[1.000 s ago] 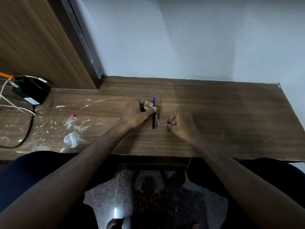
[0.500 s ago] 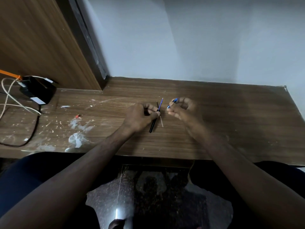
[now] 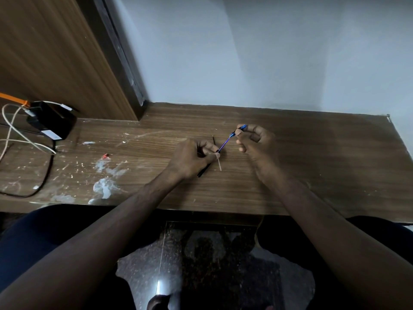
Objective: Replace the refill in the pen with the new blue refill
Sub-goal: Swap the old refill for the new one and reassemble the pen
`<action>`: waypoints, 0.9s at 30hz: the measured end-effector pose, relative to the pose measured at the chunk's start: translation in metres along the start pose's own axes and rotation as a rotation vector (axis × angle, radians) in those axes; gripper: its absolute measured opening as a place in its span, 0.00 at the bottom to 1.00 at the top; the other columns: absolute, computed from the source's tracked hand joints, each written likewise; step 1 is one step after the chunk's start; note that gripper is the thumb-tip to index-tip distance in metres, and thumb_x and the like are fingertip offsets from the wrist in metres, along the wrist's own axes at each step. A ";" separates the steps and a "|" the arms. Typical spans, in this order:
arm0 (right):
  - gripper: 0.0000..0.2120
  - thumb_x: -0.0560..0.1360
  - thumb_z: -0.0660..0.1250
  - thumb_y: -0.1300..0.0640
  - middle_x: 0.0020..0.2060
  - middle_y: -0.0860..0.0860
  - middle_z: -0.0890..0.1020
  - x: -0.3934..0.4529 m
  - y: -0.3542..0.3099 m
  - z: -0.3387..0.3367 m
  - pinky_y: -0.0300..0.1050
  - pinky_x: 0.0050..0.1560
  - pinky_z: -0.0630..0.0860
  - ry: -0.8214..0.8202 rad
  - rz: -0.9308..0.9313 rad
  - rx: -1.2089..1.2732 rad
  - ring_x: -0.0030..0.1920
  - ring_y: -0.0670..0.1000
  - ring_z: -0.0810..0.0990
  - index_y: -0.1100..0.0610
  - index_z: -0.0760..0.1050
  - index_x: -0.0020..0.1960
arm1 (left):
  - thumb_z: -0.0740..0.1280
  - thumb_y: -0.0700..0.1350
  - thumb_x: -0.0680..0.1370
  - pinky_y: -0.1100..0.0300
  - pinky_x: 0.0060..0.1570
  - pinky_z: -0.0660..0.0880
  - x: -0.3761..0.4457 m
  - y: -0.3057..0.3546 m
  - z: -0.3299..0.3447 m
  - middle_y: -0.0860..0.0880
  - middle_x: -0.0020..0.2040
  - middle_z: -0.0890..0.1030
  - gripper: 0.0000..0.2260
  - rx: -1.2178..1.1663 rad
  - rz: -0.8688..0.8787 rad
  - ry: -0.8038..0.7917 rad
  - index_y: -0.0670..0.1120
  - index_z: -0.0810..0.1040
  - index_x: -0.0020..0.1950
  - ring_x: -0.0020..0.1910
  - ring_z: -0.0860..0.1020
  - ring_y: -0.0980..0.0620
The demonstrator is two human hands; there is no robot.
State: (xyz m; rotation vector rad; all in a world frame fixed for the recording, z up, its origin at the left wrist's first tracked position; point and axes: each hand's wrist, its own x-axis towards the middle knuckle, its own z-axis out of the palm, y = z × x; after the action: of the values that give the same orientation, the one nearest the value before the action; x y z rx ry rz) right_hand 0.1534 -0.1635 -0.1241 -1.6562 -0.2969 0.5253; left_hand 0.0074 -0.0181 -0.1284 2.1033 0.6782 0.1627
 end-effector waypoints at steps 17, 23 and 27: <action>0.10 0.76 0.77 0.56 0.46 0.53 0.89 -0.010 0.003 0.004 0.41 0.41 0.81 -0.190 0.076 -0.110 0.40 0.44 0.85 0.58 0.85 0.56 | 0.80 0.47 0.76 0.77 0.39 0.71 0.002 0.000 0.001 0.54 0.41 0.89 0.05 -0.066 0.004 0.044 0.52 0.90 0.51 0.37 0.82 0.67; 0.06 0.77 0.77 0.55 0.42 0.49 0.88 -0.009 0.003 0.004 0.43 0.42 0.80 -0.215 0.119 -0.018 0.39 0.42 0.82 0.54 0.85 0.53 | 0.79 0.48 0.77 0.70 0.39 0.76 0.001 -0.003 0.005 0.56 0.37 0.88 0.05 -0.150 0.022 0.052 0.53 0.90 0.53 0.34 0.84 0.63; 0.08 0.76 0.77 0.53 0.40 0.47 0.88 -0.008 0.003 0.004 0.45 0.43 0.79 -0.238 0.116 -0.027 0.39 0.42 0.82 0.54 0.86 0.54 | 0.79 0.49 0.77 0.67 0.38 0.75 0.001 -0.002 0.005 0.57 0.36 0.88 0.05 -0.162 0.026 0.076 0.53 0.91 0.53 0.31 0.82 0.65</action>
State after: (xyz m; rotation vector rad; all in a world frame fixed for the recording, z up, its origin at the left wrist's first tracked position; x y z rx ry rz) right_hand 0.1443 -0.1648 -0.1261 -1.6456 -0.3853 0.8121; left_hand 0.0091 -0.0196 -0.1331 1.9586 0.6607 0.3040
